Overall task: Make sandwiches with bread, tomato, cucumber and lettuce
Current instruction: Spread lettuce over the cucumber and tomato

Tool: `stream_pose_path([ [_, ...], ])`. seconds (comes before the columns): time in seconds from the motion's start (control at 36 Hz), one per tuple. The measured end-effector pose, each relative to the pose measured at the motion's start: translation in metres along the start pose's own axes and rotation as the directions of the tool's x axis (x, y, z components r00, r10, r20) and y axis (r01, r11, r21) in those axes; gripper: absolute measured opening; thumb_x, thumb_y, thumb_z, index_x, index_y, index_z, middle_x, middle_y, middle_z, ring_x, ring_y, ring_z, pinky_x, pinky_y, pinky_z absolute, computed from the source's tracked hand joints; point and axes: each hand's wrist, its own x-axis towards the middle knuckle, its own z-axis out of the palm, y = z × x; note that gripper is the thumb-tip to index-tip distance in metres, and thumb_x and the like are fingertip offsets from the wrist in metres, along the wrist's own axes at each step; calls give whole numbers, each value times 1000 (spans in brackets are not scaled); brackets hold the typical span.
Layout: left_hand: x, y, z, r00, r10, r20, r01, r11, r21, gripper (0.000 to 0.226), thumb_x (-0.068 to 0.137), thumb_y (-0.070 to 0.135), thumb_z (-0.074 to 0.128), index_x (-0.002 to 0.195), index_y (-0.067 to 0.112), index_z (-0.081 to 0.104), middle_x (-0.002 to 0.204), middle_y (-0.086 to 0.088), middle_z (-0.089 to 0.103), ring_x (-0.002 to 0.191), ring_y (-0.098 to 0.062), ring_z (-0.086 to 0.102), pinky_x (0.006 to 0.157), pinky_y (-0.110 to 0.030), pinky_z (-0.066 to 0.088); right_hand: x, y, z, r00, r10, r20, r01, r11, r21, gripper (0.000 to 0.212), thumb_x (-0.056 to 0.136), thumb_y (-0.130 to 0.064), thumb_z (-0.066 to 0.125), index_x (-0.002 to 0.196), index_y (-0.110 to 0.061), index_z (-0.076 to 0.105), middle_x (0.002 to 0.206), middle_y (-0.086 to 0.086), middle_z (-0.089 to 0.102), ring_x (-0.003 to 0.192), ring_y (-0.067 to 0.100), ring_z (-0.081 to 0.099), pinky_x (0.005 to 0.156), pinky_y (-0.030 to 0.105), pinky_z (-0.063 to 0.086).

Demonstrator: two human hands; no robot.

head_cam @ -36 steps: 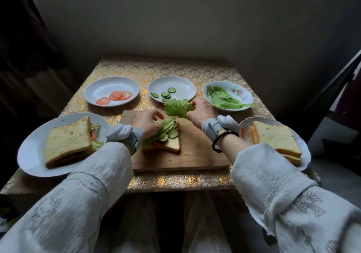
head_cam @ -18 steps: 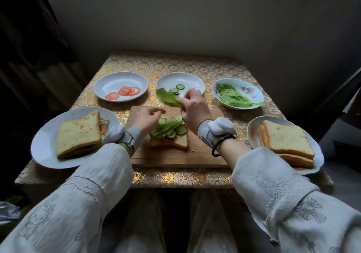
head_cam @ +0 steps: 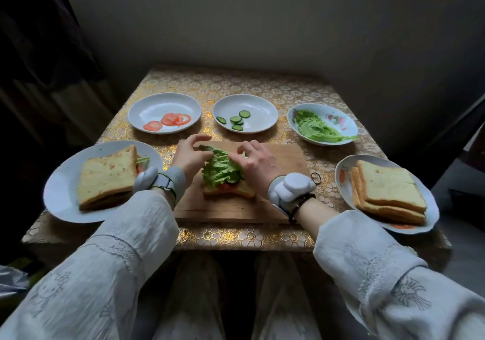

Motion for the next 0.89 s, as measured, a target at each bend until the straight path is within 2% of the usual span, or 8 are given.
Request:
stream_pose_path([
  [0.17, 2, -2, 2, 999, 36, -6, -36, 999, 29, 48, 81, -12, 47, 115, 17, 65, 107, -7, 62, 81, -13, 57, 46, -6, 44, -12, -3, -8, 973, 163, 165, -188, 970, 151, 54, 77, 7, 52, 130, -5, 53, 114, 18, 59, 106, 34, 55, 93, 41, 47],
  [0.25, 2, 3, 5, 997, 71, -19, -70, 997, 22, 53, 77, -12, 44, 112, 20, 67, 106, -7, 65, 78, -13, 57, 44, -5, 42, -8, -3, -5, 986, 166, 14, -166, 971, 172, 47, 54, 16, 65, 97, 0, 68, 81, 17, 64, 71, 34, 63, 62, 34, 56],
  [0.33, 1, 11, 5, 995, 96, -25, -97, 995, -37, 55, 77, -16, 42, 117, 15, 64, 108, -8, 62, 72, -8, 53, 44, -4, 41, -2, -3, -9, 989, 121, -86, -112, 988, 108, 41, 49, 18, 67, 86, 0, 69, 77, 17, 63, 67, 34, 62, 55, 35, 56],
  [0.47, 6, -1, 1, 996, 84, -36, -80, 991, 102, 50, 78, -15, 44, 107, 20, 65, 113, -11, 65, 101, -24, 62, 75, -25, 55, -3, -6, -11, 997, 65, -44, -66, 998, -21, 26, 63, 0, 47, 78, -3, 68, 77, 17, 64, 67, 32, 63, 55, 33, 53],
  [0.56, 8, -13, -3, 999, 0, -33, 8, 976, 219, 40, 82, -9, 47, 105, 17, 66, 119, -16, 65, 103, -24, 62, 91, -40, 54, -13, -11, -2, 984, 50, 172, -59, 997, 47, 32, 75, -5, 60, 106, -4, 62, 110, 18, 59, 105, 35, 56, 83, 41, 45],
  [0.64, 8, -15, -3, 999, -10, -37, 21, 949, 316, 34, 86, -4, 50, 114, 5, 67, 119, -14, 66, 107, -24, 62, 99, -34, 49, -20, -9, -2, 961, 85, 263, -113, 989, 93, 42, 89, -23, 49, 129, -12, 51, 134, 10, 45, 125, 28, 40, 100, 39, 34],
  [0.78, 5, -7, 2, 983, 142, -115, -64, 856, 514, 37, 85, 3, 46, 111, 13, 71, 128, -12, 54, 124, -29, 49, 108, -37, 39, -20, -9, -6, 968, 126, 215, -179, 952, 250, 39, 89, -21, 46, 123, -5, 60, 133, 14, 46, 121, 28, 43, 103, 41, 40],
  [0.89, -3, -2, 7, 961, 273, 33, -232, 739, 632, 45, 81, -3, 42, 105, 20, 74, 128, -6, 59, 124, -27, 46, 108, -42, 37, -19, -13, -8, 961, 178, 210, -240, 915, 325, 34, 90, -17, 46, 116, -3, 63, 122, 14, 54, 111, 29, 52, 95, 35, 44],
])
